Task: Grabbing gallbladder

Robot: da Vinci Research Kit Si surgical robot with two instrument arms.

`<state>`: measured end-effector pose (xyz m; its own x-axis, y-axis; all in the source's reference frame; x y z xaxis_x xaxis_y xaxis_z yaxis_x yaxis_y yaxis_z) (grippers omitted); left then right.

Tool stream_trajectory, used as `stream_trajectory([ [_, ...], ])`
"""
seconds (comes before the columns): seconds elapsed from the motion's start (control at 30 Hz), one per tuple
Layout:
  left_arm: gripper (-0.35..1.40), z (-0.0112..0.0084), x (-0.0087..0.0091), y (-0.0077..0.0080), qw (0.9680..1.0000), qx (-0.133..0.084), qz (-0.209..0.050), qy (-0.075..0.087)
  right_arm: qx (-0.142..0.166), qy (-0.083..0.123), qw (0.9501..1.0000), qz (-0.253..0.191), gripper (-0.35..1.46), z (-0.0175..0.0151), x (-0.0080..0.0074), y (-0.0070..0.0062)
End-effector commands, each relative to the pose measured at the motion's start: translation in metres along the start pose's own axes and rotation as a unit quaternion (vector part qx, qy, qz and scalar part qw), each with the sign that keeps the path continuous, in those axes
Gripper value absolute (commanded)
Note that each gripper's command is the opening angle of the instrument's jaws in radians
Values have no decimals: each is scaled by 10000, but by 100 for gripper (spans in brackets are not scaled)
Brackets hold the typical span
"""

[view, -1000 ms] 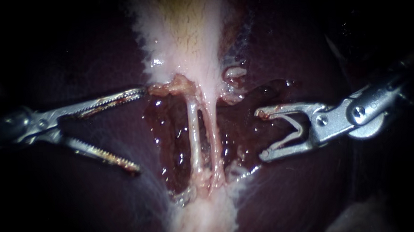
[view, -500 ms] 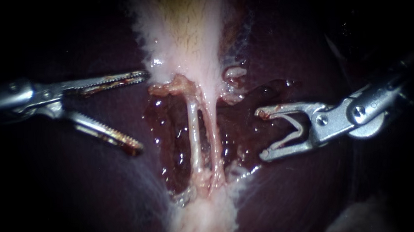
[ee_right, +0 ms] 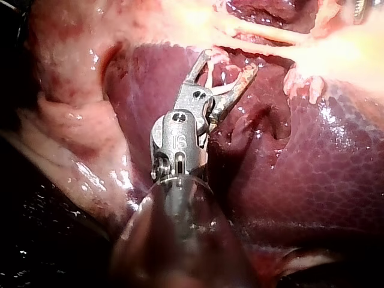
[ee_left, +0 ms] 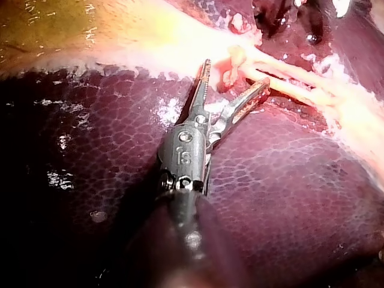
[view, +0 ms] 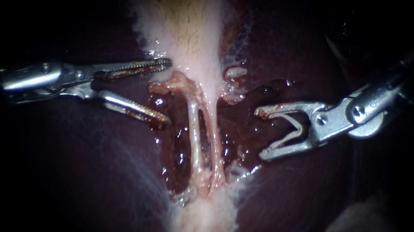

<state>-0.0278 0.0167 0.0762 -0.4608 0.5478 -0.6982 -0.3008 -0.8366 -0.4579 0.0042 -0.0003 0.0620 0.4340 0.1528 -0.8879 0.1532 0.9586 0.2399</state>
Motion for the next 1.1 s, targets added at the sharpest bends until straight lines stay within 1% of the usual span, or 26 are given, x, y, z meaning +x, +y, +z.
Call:
stream_trajectory([
  [0.03, 56, 2, 0, 0, 10000, 1, 6, -22, -1, -1, 10000, 1, 50, 0, 0, 0],
  [0.23, 34, 5, -1, 2, 10000, 17, -21, -21, -1, -1, 10000, 1, 50, 1, 0, 1],
  [0.3, 24, 5, -1, 2, 10000, 47, -51, -21, -1, -1, 10000, 1, 50, 1, 0, 0],
  [0.53, 5, 1, 1, 2, 9999, 72, -148, -18, -1, -1, 10000, 1, 50, 1, 0, 0],
  [0.6, -1, 0, 4, 4, 9997, 90, -215, -16, -1, -1, 10000, 1, 50, 1, 0, 0],
  [0.67, -10, -2, 7, 6, 9996, 94, -282, -13, -1, -1, 10000, 1, 50, 1, 0, 0],
  [0.73, -31, -5, 9, 9, 9993, 112, -348, -11, -1, -1, 10000, 1, 50, 1, 0, 0],
  [0.77, -35, -6, 10, 11, 9991, 128, -409, -23, -1, -1, 10000, 1, 50, 1, 0, 0],
  [0.83, -35, -9, 11, 13, 9983, 217, -532, -106, -1, -1, 10000, 1, 50, 1, 0, 0],
  [0.93, -35, -13, 12, 16, 9963, 271, -784, -224, -1, -1, 10000, 1, 50, 1, 0, 0],
  [1.03, -35, -18, 17, 18, 9949, 295, -924, -291, -1, -1, 10000, 1, 50, 1, 0, 0],
  [1.1, -35, -24, 22, 20, 9944, 304, -966, -304, -1, -1, 10000, 1, 50, 1, 0, 0],
])
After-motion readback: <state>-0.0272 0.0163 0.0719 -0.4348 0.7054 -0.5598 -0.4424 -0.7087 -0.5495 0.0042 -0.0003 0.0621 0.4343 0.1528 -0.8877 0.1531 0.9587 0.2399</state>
